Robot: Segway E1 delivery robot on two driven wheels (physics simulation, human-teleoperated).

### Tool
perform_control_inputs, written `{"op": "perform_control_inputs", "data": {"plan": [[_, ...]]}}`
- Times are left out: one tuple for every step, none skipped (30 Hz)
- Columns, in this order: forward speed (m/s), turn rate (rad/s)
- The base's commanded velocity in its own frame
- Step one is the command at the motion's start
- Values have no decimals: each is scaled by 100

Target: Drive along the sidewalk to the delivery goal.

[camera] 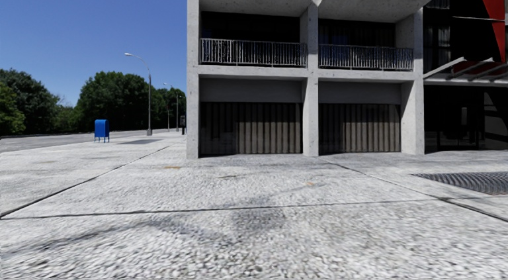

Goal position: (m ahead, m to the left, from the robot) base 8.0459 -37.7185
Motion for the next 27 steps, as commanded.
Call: {"op": "perform_control_inputs", "data": {"plan": [[161,0],[161,0],[161,0],[161,0],[161,0],[161,0],[161,0],[161,-15],[161,-22],[161,-25],[161,-30],[161,-30],[161,-37],[161,-43],[161,-48],[161,-52],[161,-61],[161,-61],[161,-79],[161,-81],[161,-81],[200,-81],[200,-81],[200,-81],[200,-81],[200,-81],[200,-78]]}}
